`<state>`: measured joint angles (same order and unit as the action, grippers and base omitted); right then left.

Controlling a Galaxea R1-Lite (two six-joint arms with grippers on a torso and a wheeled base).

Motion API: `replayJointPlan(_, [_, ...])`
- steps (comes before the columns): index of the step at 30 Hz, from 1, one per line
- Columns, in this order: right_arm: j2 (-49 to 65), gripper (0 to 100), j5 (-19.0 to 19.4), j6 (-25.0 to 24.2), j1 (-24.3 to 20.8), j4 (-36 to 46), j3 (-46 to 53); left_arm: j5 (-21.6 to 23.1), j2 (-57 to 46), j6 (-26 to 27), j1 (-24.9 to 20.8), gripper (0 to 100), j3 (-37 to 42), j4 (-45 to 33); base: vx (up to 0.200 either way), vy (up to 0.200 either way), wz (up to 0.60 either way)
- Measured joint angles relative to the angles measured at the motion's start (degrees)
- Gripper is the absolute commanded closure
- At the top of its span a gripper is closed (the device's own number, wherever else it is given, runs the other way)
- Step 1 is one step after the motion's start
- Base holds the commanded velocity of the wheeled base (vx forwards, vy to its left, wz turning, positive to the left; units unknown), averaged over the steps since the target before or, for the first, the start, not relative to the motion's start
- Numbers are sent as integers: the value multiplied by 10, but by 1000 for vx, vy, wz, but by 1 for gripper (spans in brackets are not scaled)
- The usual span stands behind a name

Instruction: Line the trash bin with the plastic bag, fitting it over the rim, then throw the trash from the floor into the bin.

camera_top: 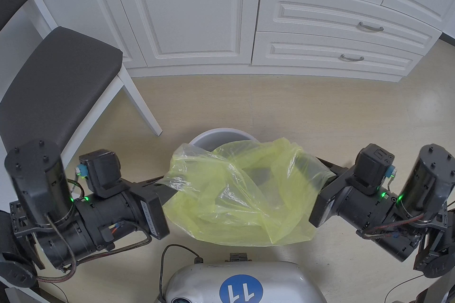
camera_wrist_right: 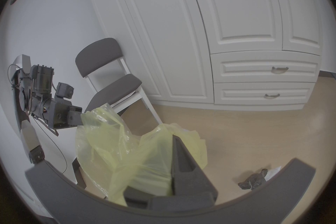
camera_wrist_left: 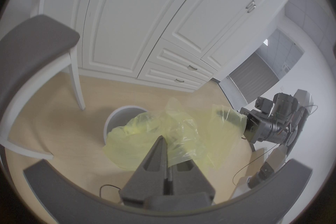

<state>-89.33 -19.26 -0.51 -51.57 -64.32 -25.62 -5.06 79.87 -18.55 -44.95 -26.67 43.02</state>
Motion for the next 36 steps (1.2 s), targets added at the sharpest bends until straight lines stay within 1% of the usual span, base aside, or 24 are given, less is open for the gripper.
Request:
replayJointPlan(4, [-33,100,27,-21,30,-8,-4,18,34,-24,25,100,-15,1,0,0,0])
replayJointPlan(8, [-75,100,59,-71,61,-21,-22,33,68,-46,61,100,-33,7,0,0,0])
replayJointPlan(10, [-95,100,69,-84,74,-36,-33,45,85,-64,78,100,-41,18,0,0,0])
replayJointPlan(14, [-136,100,74,-96,105,-72,-56,76,132,-125,114,100,-56,83,0,0,0])
replayJointPlan(18, [-167,100,87,-108,133,-87,-73,90,188,-187,142,100,-76,148,0,0,0])
replayJointPlan(21, [-187,100,96,-138,148,-91,-92,94,222,-208,159,100,-89,178,0,0,0])
replayJointPlan(25, [-209,100,100,-188,160,-94,-124,96,250,-222,179,100,-97,207,0,0,0])
replayJointPlan(28, [-220,100,100,-216,164,-95,-144,95,263,-254,188,100,-102,247,0,0,0])
replayJointPlan(32, [-216,100,98,-227,167,-95,-157,95,271,-280,193,100,-105,278,0,0,0])
replayJointPlan(36, [-189,100,98,-227,167,-91,-154,95,276,-289,194,100,-106,290,0,0,0])
